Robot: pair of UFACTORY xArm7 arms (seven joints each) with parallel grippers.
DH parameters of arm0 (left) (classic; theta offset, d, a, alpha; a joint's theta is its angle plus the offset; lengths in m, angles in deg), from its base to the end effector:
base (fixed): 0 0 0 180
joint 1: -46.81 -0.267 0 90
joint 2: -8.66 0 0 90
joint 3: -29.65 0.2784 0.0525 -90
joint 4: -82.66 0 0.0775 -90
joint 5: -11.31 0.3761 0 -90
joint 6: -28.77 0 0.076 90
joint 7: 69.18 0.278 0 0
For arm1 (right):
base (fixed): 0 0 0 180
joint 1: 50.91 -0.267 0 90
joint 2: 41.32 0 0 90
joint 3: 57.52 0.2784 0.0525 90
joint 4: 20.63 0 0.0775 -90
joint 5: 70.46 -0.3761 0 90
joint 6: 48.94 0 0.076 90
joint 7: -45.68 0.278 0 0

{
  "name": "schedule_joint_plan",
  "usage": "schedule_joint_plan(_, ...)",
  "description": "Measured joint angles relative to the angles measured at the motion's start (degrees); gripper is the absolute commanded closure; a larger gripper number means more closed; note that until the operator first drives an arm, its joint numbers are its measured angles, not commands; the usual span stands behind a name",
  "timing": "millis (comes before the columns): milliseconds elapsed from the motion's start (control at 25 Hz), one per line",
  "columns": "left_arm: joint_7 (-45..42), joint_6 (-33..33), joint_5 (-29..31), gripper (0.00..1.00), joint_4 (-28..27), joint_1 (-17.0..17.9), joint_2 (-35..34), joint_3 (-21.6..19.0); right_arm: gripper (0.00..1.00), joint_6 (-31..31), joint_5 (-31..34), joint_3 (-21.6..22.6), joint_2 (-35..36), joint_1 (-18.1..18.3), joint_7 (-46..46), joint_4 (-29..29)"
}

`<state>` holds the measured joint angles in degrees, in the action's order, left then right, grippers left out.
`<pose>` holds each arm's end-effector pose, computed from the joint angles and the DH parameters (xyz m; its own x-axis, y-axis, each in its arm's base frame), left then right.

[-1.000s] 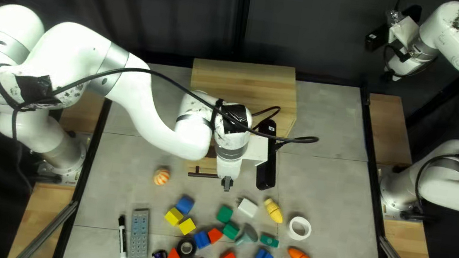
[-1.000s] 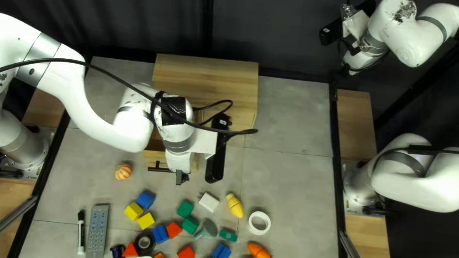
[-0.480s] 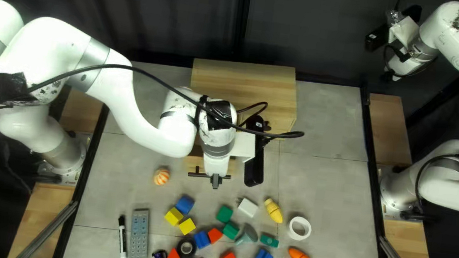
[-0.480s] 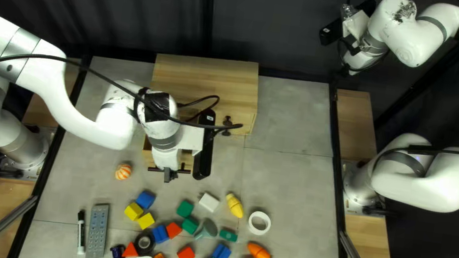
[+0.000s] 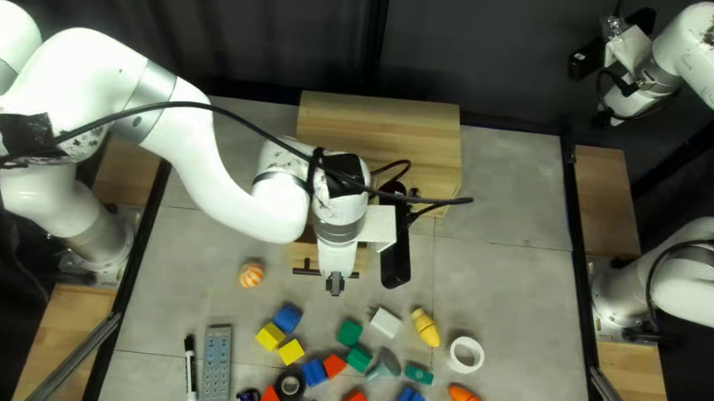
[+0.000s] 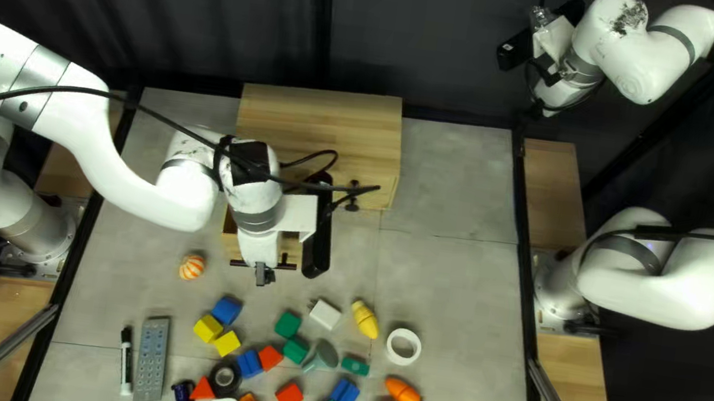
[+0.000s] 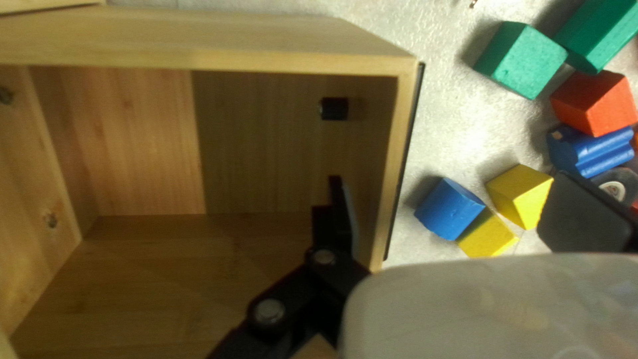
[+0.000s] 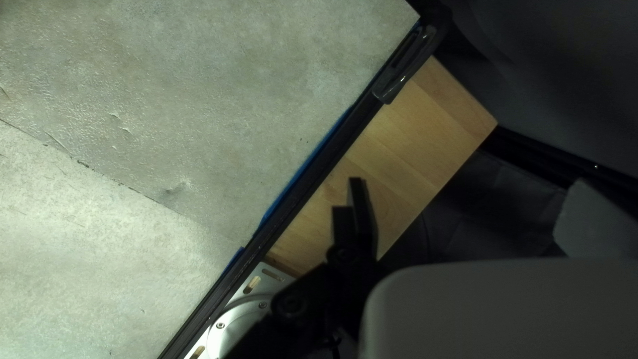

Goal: Open drawers and place objects into drawer and close

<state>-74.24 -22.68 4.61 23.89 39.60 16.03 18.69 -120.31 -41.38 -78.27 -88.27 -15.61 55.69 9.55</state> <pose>0.5044 -0.0566 0.0868 0.9952 0.0964 -0.0138 0.0973 -0.9886 0.1148 0.1305 -0.3162 0.2076 0.6207 -0.7769 0.1058 -0.7773 -0.5921 0.2125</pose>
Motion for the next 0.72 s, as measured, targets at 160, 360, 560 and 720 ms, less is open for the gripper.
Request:
schedule_joint_plan(160,0.06,0.13,-0.72,0.00,0.73,0.06,-0.43,-0.21,0.00,0.00,0.00,0.00,0.00,0.00,0.00,0.00)
schedule_joint_plan(360,0.24,0.24,-0.95,0.00,0.83,0.06,-0.49,-0.25,0.00,0.00,0.00,0.00,0.00,0.00,0.00,0.00)
schedule_joint_plan(560,0.29,0.15,-0.98,0.00,0.58,0.14,-0.31,-0.35,0.00,0.00,0.00,0.00,0.00,0.00,0.00,0.00)
schedule_joint_plan(720,0.37,-0.17,-0.96,0.00,0.28,0.22,-0.20,-0.43,0.00,0.00,0.00,0.00,0.00,0.00,0.00,0.00)
